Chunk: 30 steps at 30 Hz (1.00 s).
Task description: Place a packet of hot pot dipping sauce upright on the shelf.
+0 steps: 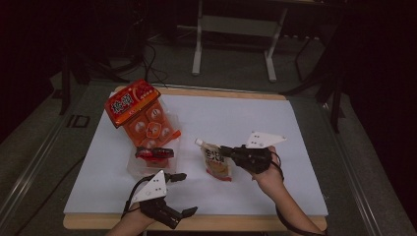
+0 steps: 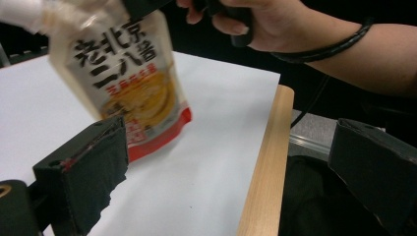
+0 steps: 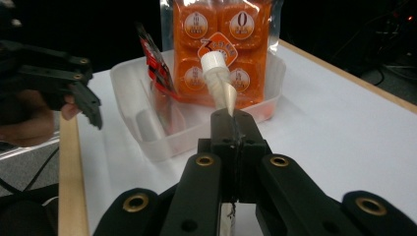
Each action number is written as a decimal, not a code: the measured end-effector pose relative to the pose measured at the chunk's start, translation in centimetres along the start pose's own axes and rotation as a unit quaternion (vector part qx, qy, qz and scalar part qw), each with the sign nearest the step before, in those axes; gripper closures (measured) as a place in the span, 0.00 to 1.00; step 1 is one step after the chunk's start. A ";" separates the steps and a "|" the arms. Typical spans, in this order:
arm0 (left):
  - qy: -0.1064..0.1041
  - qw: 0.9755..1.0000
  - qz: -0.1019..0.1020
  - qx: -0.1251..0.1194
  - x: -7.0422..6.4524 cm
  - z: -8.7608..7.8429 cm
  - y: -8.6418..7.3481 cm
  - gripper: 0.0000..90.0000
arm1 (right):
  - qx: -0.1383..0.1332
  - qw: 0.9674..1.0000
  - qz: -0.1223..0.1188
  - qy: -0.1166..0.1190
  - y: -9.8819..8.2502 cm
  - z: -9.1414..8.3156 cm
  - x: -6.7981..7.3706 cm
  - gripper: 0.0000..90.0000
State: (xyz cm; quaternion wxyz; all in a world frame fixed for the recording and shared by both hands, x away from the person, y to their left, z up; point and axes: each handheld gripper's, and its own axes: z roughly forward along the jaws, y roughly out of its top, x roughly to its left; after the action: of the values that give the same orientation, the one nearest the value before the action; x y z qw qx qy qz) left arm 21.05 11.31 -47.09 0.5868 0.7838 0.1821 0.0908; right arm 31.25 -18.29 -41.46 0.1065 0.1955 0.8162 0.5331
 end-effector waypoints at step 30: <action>-0.017 1.000 0.003 -0.013 0.7 0.9 4.6 0.03 | -0.053 0.997 -0.039 0.028 2.4 -6.6 5.0 1.00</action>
State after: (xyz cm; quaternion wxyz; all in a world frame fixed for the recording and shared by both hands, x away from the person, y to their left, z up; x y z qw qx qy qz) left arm 22.87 9.69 -43.07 0.5996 0.7781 0.1684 0.0817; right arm 24.69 -20.75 -36.43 0.1143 0.1421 0.7968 0.5761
